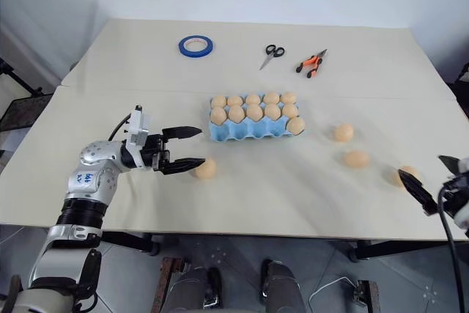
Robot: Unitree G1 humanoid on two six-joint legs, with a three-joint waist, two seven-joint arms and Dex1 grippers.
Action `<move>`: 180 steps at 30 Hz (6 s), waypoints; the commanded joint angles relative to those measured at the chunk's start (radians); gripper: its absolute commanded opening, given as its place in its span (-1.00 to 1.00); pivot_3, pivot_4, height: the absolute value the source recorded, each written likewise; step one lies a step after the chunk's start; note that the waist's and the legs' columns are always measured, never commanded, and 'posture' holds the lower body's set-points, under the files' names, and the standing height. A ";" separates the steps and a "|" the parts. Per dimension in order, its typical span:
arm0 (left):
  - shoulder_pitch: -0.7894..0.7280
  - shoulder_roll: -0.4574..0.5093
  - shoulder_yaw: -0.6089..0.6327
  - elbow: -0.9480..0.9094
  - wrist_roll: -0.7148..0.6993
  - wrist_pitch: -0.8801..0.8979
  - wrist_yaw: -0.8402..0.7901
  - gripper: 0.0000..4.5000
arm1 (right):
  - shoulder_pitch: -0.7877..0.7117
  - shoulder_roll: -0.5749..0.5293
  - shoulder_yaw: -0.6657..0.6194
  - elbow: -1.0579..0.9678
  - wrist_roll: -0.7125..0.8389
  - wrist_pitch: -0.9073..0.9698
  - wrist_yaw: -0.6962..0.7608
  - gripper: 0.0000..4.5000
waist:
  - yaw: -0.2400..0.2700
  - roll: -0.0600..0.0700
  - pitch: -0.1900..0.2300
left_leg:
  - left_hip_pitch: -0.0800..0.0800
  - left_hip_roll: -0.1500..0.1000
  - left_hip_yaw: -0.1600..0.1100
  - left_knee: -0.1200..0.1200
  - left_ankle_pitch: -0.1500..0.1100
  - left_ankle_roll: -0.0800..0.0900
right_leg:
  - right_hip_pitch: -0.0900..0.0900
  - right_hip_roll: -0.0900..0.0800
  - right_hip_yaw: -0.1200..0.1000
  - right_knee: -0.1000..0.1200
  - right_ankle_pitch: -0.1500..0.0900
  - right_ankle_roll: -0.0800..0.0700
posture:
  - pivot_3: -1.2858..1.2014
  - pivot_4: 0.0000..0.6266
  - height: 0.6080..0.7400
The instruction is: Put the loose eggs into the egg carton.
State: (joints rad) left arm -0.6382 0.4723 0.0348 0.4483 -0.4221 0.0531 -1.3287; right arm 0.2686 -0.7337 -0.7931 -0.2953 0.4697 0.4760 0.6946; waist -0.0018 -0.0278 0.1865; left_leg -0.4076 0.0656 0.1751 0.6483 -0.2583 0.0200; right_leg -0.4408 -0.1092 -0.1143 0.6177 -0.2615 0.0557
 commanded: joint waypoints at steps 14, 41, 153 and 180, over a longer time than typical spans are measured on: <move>-0.136 -0.089 -0.057 0.114 0.044 -0.122 -0.094 0.99 | -0.130 0.228 0.089 -0.018 -0.061 0.030 -0.371 1.00 | -0.005 0.002 0.000 | 0.000 0.001 0.000 -0.001 0.000 0.001 | 0.001 0.006 0.002 -0.005 0.000 0.000 | 0.03 -0.52 1.00; -0.091 -0.069 -0.041 0.035 0.036 -0.081 -0.054 0.99 | -0.315 0.229 0.250 0.319 -0.175 -0.109 -0.445 1.00 | -0.012 0.003 0.000 | -0.001 0.001 0.001 0.000 0.001 0.006 | 0.001 0.010 0.004 -0.004 0.001 0.002 | 0.03 -0.52 1.00; -0.056 -0.049 0.001 -0.036 0.029 -0.053 0.079 1.00 | -0.458 0.204 0.457 0.328 -0.166 -0.089 -0.228 0.99 | -0.027 0.003 0.001 | -0.001 0.002 0.002 0.001 0.002 0.004 | -0.004 0.010 0.006 0.002 0.001 0.001 | 0.03 -0.52 1.00; -0.043 -0.030 0.018 -0.043 0.026 -0.051 0.108 1.00 | -0.731 0.283 0.662 0.072 -0.146 0.152 -0.313 -0.16 | -0.031 0.003 0.001 | 0.000 0.003 0.002 0.001 0.002 0.003 | -0.004 0.010 0.007 0.004 0.001 0.000 | 0.03 -0.52 1.00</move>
State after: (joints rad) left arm -0.6813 0.4307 0.0304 0.4356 -0.3878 0.0095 -1.2276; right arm -0.4304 -0.4729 -0.1655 -0.1965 0.3212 0.6068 0.3962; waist -0.0328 -0.0245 0.1871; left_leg -0.4080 0.0690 0.1767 0.6488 -0.2558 0.0234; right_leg -0.4447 -0.0996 -0.1074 0.6214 -0.2612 0.0552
